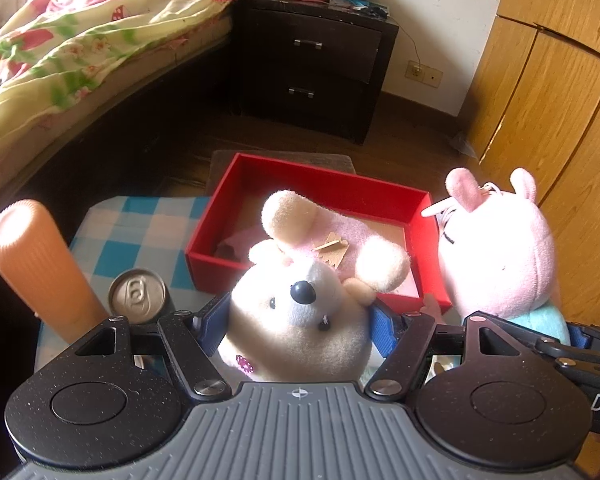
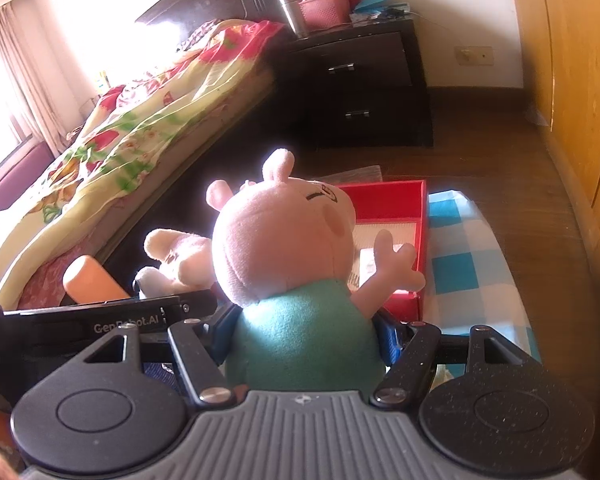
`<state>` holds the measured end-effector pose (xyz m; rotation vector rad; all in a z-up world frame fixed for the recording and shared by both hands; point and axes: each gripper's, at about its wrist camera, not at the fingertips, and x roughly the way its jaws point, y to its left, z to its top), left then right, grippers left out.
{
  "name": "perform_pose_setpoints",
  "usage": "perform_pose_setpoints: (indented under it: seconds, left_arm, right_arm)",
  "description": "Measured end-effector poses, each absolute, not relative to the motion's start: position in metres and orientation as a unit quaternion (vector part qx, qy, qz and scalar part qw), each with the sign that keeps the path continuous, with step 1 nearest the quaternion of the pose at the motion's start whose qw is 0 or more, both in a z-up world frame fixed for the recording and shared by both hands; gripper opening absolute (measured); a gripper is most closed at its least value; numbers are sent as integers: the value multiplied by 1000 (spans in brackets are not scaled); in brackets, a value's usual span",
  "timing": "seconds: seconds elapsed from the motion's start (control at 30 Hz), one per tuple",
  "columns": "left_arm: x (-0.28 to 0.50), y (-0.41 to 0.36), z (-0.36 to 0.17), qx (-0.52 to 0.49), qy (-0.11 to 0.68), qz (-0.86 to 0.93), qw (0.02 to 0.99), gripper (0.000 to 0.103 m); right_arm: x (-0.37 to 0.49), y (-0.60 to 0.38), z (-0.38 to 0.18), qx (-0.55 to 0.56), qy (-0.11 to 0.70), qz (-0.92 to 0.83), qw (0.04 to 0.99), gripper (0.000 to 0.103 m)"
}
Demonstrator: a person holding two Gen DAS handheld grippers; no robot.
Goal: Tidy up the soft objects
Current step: 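Carry the bear plush and pig plush up toward the red box, then lower both plushes into the red box and open both grippers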
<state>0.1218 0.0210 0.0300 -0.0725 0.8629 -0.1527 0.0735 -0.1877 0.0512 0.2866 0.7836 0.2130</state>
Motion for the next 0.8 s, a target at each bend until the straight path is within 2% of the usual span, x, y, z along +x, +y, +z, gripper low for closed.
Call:
perform_pose_setpoints:
  seconds: [0.8]
  left_arm:
    - [173,0,13,-17,421,-67,905,70]
  right_arm:
    - [139,-208,27,153,391,56,906,46]
